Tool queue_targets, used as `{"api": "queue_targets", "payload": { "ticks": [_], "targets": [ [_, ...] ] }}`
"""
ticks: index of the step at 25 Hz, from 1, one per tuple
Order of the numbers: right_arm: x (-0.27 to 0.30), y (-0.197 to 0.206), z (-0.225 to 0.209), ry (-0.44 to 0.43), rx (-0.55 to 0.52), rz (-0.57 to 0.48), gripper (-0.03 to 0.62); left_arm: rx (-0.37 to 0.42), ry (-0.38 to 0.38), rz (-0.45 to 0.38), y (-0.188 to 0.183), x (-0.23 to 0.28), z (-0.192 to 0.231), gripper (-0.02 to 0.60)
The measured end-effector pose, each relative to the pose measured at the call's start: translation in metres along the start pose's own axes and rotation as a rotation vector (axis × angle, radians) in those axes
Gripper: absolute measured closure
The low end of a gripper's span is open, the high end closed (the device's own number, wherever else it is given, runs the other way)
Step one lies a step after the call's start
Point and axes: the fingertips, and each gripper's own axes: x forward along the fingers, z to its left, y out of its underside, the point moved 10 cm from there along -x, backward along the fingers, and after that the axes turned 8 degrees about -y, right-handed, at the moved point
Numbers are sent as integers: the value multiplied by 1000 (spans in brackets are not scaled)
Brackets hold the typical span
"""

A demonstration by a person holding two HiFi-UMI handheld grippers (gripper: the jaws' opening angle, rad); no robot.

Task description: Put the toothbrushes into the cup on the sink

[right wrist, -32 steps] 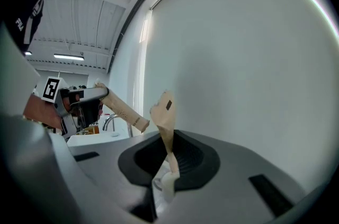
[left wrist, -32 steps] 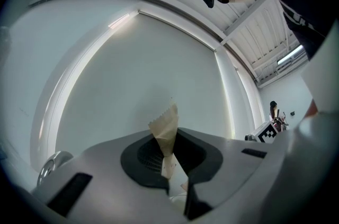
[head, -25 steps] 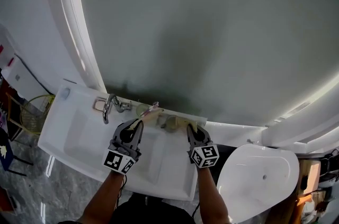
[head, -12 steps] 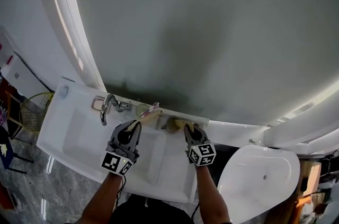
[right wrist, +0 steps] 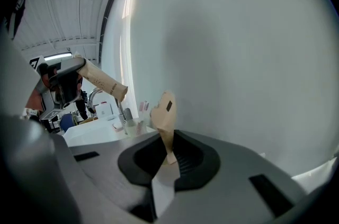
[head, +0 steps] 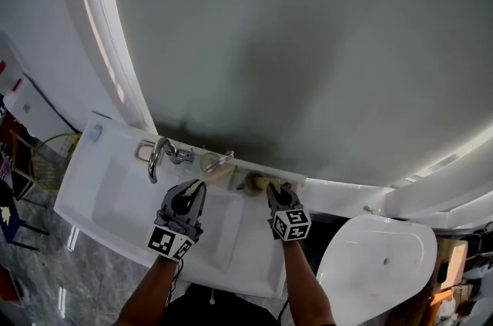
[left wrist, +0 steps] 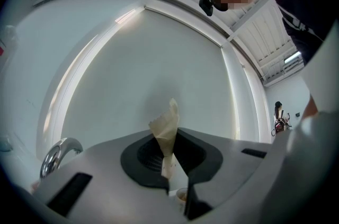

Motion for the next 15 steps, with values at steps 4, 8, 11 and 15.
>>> {"api": "queue_targets", "payload": {
  "ticks": [4,8,11,15],
  "targets": [
    [0,2,1,16,11,11,545,0,1,3,-3,-5,-2,537],
    [-1,1,1,21,7,1,543,-4,-3,6,-3,-8,0,537],
    [-3,-1,1,25,7,-13,539,-6,-5,4,-4,-9,0,537],
    [-11,-2,0,44,12,-40,437,-8,-6,-1,-7,-11,-1,537]
  ]
}}
